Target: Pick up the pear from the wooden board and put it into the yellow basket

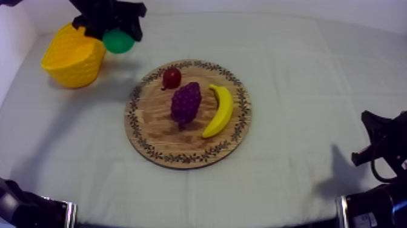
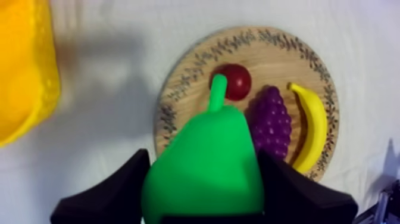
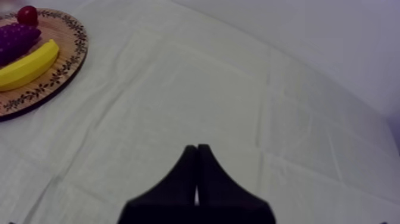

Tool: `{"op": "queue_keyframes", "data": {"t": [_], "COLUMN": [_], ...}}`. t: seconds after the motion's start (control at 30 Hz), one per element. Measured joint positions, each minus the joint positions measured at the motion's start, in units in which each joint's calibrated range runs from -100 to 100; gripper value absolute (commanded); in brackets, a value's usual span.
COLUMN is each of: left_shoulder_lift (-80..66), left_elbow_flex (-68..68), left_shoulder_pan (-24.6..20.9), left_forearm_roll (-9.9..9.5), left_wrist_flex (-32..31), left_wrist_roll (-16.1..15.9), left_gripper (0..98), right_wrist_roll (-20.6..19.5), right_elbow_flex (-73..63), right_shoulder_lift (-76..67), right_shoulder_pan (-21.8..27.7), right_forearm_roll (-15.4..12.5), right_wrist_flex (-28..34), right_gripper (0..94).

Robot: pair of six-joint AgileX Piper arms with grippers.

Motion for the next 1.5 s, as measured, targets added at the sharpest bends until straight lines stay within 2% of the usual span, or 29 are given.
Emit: {"op": "queue_keyframes", "data": {"t": [0.4, 0.73, 1.1, 1.5], "left_shoulder_lift": [2.3, 4.7, 7.6, 16.5], "left_elbow_flex": [-5.2, -10.3, -13.1, -15.1], "left_shoulder_pan": [-11.4, -19.5, -20.2, -19.7], "left_forearm_roll": [-1.31, -1.42, -1.04, -0.55], "left_wrist_flex": [0.6, 1.8, 2.7, 0.1], "left_wrist_roll": [-4.4, -6.0, -6.0, -5.7], "left_gripper": [53.1, 52.9, 53.2, 53.6], "right_wrist_roll": [0.0, 0.0, 0.0, 0.0], "right_elbow_flex": [0.0, 0.0, 0.0, 0.0], "right_shoulder_lift": [0.0, 0.0, 0.0, 0.0], "right_shoulder_pan": [0.0, 0.0, 0.0, 0.0], "right_forearm_roll": [0.0, 0.0, 0.0, 0.0], "right_wrist_flex": [0.0, 0.0, 0.0, 0.0], "right_gripper": [0.2, 0.2, 0.2, 0.2]}}
